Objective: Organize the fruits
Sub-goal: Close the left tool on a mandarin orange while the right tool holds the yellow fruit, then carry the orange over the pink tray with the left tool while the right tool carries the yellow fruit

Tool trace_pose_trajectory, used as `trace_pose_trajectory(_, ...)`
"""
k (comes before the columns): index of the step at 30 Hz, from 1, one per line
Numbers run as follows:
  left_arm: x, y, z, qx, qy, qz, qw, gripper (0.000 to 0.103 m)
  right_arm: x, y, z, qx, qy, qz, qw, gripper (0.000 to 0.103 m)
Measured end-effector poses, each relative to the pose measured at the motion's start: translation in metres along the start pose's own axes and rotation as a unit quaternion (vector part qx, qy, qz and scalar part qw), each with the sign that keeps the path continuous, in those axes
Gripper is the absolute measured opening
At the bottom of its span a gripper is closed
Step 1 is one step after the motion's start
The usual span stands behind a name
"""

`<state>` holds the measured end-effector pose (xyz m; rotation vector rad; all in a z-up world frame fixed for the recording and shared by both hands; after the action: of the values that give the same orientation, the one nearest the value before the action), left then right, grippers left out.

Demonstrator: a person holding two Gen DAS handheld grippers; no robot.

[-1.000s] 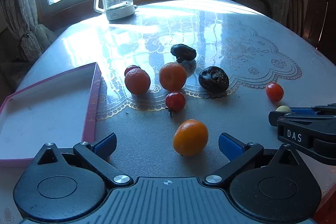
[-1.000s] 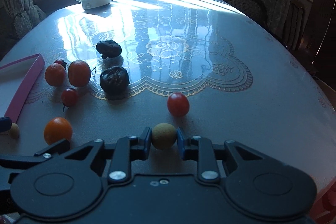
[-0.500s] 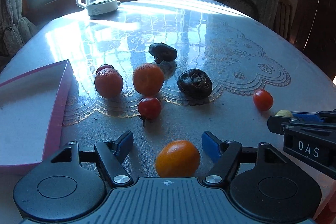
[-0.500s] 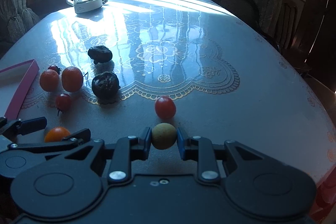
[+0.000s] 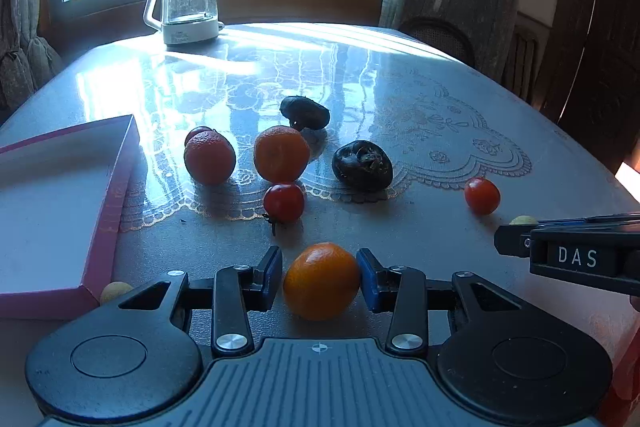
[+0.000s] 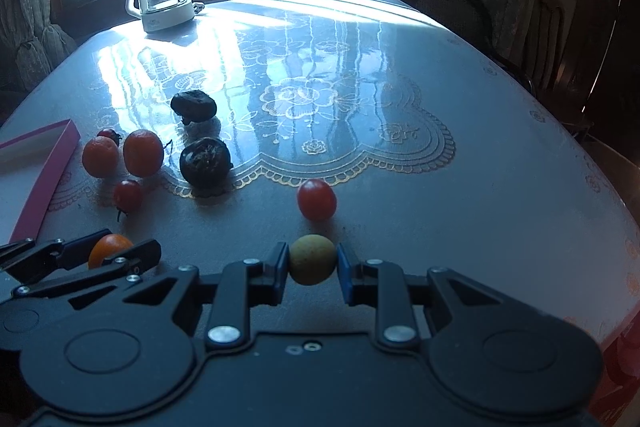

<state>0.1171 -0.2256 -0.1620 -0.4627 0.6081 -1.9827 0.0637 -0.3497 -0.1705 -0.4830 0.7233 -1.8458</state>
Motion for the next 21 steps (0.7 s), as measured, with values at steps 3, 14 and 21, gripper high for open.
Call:
trace_pose_trajectory(3, -0.001, -0.002, -0.003, 0.009, 0.011, -0.002, 0.9999, 0.039, 0.0, 0.0, -0.002, 0.0, 0.007, 0.004, 1.0, 0.025)
trace_pose_trajectory(14, 0.001, -0.008, -0.003, 0.004, -0.011, -0.004, 0.9999, 0.038, -0.002, -0.001, -0.006, 0.001, 0.019, 0.021, 1.0, 0.025)
trace_pose_trajectory(21, -0.017, -0.032, 0.014, 0.018, -0.032, -0.004, 0.9993, 0.038, -0.017, -0.01, 0.008, 0.017, 0.012, 0.039, 0.999, 0.025)
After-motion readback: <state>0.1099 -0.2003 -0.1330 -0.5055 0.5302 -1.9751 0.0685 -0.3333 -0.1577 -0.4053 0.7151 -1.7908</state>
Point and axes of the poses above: each gripper's, at about its wrist camera, not at the fingertips, and y roughly the way its jaws point, x to its right, z to its top, the point moved 10 cm from there along y, roughly the way its jaws point, and after that the axes turned 3 degrees about x, right-handed, at the moved point
